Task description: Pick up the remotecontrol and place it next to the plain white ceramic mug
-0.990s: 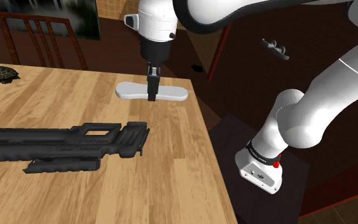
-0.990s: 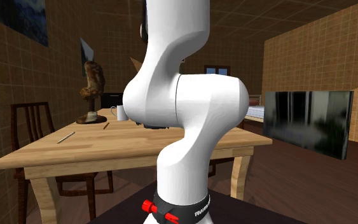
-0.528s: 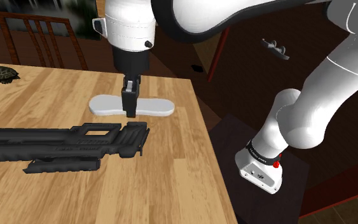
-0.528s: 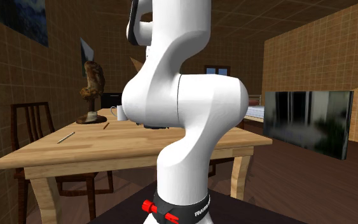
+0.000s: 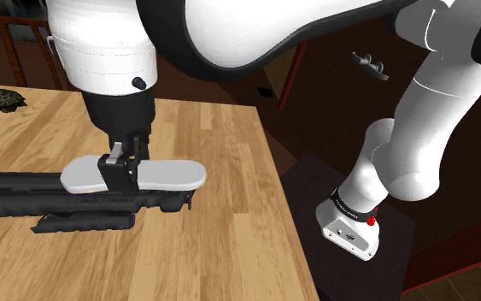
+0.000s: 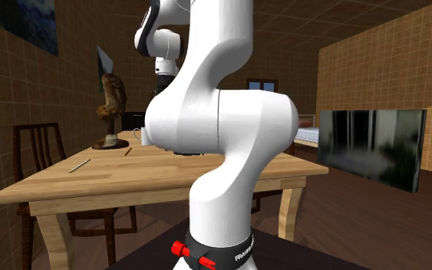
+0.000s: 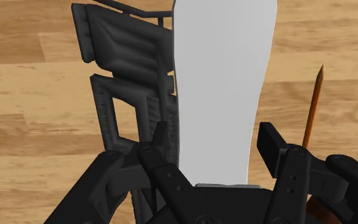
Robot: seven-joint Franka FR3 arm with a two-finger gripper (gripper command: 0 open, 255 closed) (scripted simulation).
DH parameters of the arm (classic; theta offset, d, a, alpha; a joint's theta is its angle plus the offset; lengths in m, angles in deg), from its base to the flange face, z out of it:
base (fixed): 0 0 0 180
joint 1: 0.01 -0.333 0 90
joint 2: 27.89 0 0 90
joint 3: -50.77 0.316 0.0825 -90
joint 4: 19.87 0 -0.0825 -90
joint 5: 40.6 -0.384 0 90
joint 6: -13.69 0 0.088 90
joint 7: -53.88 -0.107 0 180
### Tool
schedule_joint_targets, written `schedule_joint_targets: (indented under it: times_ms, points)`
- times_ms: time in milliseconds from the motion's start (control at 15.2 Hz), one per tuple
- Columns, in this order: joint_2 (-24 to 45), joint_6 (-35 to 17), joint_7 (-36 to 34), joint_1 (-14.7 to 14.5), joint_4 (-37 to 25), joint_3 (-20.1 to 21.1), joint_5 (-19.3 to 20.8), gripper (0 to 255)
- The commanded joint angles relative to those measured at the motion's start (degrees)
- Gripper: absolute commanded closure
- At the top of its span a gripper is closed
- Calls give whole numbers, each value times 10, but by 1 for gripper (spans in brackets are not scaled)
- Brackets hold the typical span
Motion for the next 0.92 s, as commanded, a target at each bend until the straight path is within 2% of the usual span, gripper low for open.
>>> schedule_joint_targets:
  times_ms: [0, 330, 396, 858]
  points:
    - [40, 12, -34, -23, -48, 9, 22, 255]
    - [149, 60, -99, -92, -190, 15, 76, 255]
    - [197, 86, -119, -125, -260, 14, 98, 255]
    - [194, 30, -121, -118, -202, 11, 97, 255]
